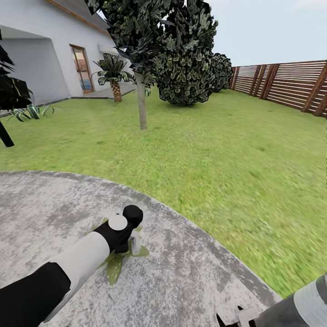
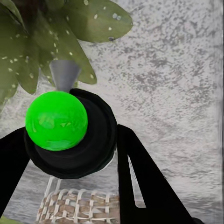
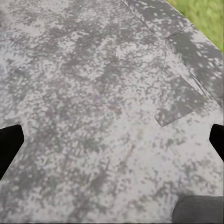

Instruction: Pick up the pesticide atomizer in the garden and spray insectifuge to fully cover both potted plants in the garden.

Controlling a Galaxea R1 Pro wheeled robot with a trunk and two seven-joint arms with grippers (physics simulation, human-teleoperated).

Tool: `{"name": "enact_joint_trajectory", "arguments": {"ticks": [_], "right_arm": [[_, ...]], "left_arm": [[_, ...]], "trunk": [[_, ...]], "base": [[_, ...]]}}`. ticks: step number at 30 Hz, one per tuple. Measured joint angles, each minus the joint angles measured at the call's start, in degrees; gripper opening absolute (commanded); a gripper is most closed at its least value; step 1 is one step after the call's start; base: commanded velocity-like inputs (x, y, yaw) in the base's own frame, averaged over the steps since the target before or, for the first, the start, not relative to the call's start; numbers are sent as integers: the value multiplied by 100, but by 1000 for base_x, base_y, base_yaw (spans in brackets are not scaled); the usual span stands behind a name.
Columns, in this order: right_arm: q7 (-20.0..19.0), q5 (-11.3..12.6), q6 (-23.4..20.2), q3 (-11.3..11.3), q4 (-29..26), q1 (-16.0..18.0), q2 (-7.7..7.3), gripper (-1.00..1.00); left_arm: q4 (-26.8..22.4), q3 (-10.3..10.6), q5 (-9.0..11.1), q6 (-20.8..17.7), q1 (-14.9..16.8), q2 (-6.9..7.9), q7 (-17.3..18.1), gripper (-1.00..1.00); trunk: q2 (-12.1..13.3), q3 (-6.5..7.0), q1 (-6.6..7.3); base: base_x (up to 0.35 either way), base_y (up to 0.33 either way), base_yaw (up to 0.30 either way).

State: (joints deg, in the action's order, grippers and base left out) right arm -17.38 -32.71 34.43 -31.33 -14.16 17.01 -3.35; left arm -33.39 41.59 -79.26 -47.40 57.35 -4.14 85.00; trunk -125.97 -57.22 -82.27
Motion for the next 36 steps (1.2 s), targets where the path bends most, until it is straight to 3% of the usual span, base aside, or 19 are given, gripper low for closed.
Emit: {"name": "enact_joint_trajectory", "arguments": {"ticks": [7,24,36], "right_arm": [[0,0,1,0,0,0,0,100],[-4,-5,1,0,0,0,0,100],[-7,-9,-3,0,2,0,0,100]], "left_arm": [[-1,0,-5,0,0,5,4,-100],[-10,-2,-5,-34,8,-8,-10,-100],[-165,-52,28,-44,14,51,-30,-100]], "trunk": [[0,0,2],[0,0,3],[0,0,0]], "base": [[-224,0,0],[-20,-6,79],[-305,-41,6]]}}
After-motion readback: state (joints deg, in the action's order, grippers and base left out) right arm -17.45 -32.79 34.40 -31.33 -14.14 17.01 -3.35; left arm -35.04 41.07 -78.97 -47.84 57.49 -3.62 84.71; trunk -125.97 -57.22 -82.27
